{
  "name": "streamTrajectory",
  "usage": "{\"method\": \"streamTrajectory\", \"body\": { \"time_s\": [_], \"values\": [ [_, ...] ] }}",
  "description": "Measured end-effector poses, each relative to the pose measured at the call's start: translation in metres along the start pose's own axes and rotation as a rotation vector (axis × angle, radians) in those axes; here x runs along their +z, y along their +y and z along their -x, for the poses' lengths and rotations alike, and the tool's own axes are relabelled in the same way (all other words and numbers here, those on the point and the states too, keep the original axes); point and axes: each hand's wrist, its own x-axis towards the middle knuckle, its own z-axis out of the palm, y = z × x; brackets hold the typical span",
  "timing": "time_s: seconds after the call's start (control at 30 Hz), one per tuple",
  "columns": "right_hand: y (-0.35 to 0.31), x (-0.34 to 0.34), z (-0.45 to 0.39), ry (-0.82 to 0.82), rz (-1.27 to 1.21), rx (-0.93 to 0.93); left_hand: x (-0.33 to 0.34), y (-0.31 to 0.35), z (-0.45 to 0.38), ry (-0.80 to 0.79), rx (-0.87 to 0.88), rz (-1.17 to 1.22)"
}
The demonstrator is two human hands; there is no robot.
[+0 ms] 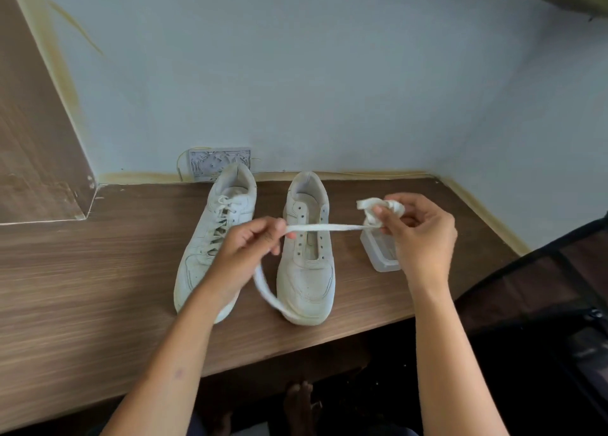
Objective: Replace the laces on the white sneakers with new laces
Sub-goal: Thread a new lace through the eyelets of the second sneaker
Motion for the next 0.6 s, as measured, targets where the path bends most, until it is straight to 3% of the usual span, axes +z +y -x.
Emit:
{"method": "streamTrajectory", "body": {
  "time_s": [0.2, 0.3, 0.4, 0.5, 0.6],
  "values": [
    [0.044, -0.005, 0.015, 0.131, 0.22, 0.047, -0.02, -0.005, -0.007, 0.035, 0.011, -0.089],
    [0.059, 0.0, 0.022, 0.05, 0.31, 0.08, -0.019, -0.012, -0.008, 0.006, 0.026, -0.153],
    [0.063, 0.003, 0.028, -0.034, 0.477, 0.045, -0.012, -0.021, -0.008, -0.037, 0.142, -0.435],
    [0.054, 0.009, 0.035, -0.124, 0.277, 0.003, 0.006, -0.026, -0.008, -0.115, 0.332, -0.7],
    [0.047, 0.025, 0.043, -0.42, -0.02, 0.041, 0.027, -0.031, -0.01, -0.152, 0.442, -0.735]
  ]
}}
